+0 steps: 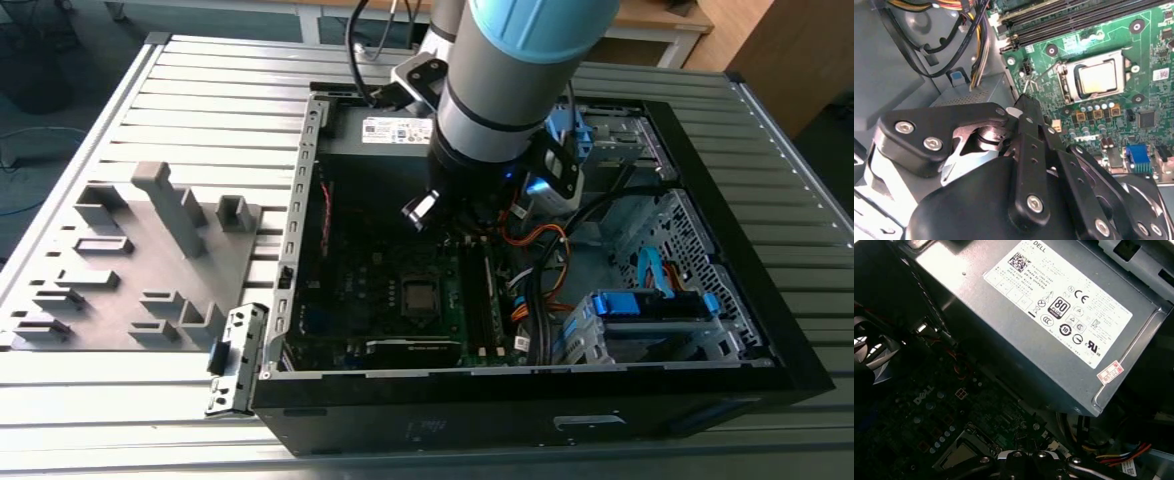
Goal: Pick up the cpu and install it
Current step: 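Install the first cpu locking lever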
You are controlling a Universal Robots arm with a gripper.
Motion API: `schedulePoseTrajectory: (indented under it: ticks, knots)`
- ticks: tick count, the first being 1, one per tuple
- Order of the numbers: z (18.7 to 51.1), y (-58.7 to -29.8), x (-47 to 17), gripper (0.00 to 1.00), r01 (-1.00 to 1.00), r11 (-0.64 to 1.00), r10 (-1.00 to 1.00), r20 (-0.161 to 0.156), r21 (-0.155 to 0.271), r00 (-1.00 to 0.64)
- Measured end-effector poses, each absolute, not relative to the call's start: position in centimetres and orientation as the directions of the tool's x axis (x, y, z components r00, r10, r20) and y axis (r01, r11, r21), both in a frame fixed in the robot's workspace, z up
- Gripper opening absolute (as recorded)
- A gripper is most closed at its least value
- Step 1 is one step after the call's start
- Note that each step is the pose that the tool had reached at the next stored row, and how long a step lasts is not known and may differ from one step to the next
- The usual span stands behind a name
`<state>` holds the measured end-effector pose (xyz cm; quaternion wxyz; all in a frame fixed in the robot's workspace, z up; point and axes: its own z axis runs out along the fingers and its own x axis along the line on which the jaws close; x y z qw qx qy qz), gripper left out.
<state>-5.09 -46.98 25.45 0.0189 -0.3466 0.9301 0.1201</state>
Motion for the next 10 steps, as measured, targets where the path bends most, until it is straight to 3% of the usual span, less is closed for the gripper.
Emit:
schedulePoseTrajectory:
  ticks: [10]
  knots:
    - [24.90, -46.77, -4.09, 0.11, -0.667, 0.713, -0.658, -0.123, 0.214, -0.743]
